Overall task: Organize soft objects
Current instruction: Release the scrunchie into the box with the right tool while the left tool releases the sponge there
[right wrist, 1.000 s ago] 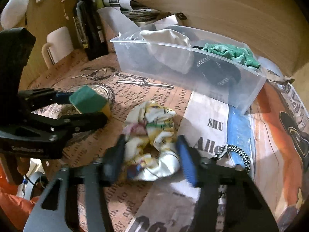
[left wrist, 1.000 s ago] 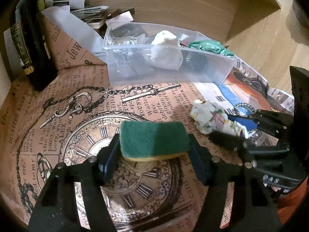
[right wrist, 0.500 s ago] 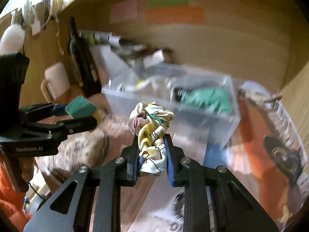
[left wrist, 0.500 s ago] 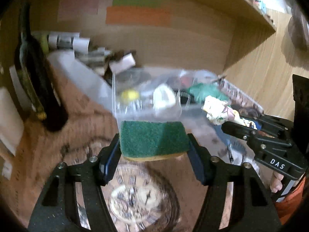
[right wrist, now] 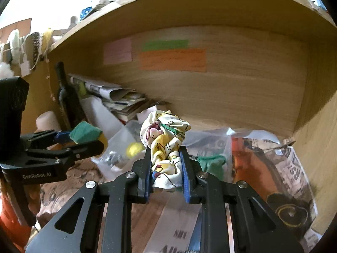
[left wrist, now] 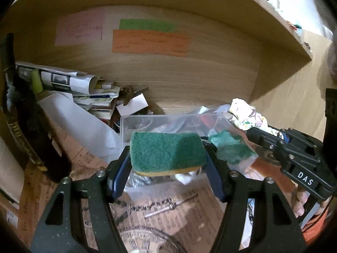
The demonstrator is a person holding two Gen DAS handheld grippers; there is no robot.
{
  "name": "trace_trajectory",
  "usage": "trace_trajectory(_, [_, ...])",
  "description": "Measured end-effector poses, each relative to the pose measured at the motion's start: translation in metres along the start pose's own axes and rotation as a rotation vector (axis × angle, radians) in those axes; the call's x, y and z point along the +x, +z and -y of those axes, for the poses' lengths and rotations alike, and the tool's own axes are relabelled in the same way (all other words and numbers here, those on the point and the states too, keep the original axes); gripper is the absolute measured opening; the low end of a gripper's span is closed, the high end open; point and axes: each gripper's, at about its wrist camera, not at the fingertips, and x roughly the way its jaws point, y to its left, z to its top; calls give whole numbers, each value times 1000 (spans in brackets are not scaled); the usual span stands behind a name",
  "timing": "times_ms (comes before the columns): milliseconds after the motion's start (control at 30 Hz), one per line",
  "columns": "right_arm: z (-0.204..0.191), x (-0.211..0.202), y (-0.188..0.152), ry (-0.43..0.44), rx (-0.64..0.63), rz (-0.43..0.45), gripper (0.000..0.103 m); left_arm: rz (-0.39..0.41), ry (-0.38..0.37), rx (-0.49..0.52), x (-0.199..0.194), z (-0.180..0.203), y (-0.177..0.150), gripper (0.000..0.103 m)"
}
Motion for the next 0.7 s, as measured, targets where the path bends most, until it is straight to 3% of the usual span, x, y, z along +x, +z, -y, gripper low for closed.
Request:
trace_trajectory(267, [11, 40, 0, 0, 11, -74, 21, -91, -11, -57, 41, -15, 6, 65])
trace_trajectory(533, [12, 73, -13, 12, 11, -176, 22, -156, -3, -46, 68, -16, -2, 65])
trace_trajectory(633, [9, 76, -15, 9, -5, -191, 30, -161, 1, -35, 71, -14, -3, 65])
trace_trajectory(700, [7, 75, -15, 2, -18, -194, 43, -167, 0, -31, 73, -14, -4, 65])
